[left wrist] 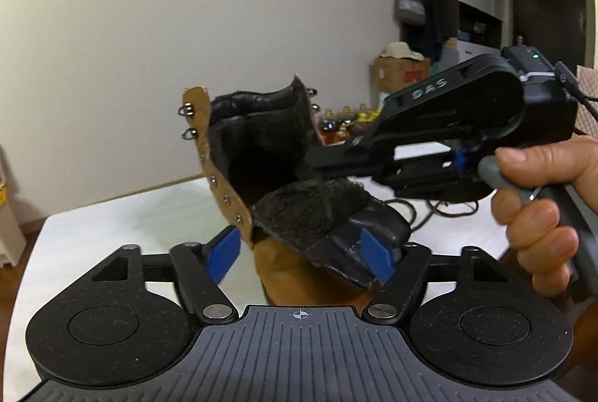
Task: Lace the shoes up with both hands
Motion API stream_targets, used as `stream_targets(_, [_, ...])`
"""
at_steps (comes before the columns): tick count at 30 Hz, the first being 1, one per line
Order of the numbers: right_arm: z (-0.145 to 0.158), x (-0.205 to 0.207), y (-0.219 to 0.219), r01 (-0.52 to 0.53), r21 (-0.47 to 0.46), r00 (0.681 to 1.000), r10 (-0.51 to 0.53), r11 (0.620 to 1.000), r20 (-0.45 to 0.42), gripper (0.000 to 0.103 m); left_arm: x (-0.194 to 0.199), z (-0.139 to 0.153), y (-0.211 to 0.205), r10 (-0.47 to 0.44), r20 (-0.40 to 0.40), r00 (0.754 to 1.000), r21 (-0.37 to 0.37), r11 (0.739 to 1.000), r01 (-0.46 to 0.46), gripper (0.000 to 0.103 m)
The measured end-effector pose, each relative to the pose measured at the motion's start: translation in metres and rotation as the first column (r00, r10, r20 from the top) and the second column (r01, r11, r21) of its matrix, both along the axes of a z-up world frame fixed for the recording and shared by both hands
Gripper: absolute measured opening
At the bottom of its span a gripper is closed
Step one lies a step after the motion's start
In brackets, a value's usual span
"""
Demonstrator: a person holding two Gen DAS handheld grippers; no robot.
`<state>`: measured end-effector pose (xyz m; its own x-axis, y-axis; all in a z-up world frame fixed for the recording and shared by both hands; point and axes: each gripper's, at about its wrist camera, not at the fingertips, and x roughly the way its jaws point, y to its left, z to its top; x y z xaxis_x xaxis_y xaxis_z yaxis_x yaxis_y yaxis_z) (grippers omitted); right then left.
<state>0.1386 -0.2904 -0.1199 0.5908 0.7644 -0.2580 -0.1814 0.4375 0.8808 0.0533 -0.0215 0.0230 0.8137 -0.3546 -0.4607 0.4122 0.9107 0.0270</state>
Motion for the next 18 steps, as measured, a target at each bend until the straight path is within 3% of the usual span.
stream_targets(3, [-0.007,0.0,0.003,-0.013,0.006,1.0,0.013,1.0,-0.023,0.006,0.003,-0.002,-0.001,-0.011,-0.003,1.0,0.005,1.0,0.011,0.053])
stream_targets(5, [-0.008,0.0,0.008,-0.019,0.009,0.999,0.02,1.0,-0.028,0.006,0.006,-0.006,-0.005,-0.015,-0.005,1.0,0.026,1.0,0.015,0.038])
stream_targets(7, [-0.01,-0.007,0.011,-0.022,0.011,0.999,0.023,1.0,-0.029,0.006,0.008,-0.008,-0.007,-0.026,-0.003,1.0,0.036,0.999,0.026,0.014])
stream_targets(8, [-0.01,-0.008,0.006,-0.024,0.015,0.999,0.024,1.0,-0.031,0.006,0.009,-0.009,-0.008,-0.029,-0.003,1.0,0.039,0.999,0.029,0.01])
stream_targets(10, [-0.009,-0.01,-0.001,-0.027,0.009,0.999,0.027,1.0,-0.037,0.006,0.01,-0.01,-0.009,-0.036,0.008,0.999,0.059,0.998,0.035,0.003])
stream_targets(15, [-0.006,0.001,0.003,-0.048,-0.027,0.998,0.047,0.999,-0.034,0.01,0.006,-0.009,-0.004,-0.077,0.027,0.997,0.111,0.991,0.074,0.003])
stream_targets(18, [0.002,-0.003,0.001,-0.075,-0.109,0.997,0.076,0.991,0.007,0.014,0.0,-0.008,0.003,-0.138,0.037,0.99,0.211,0.969,0.127,0.003])
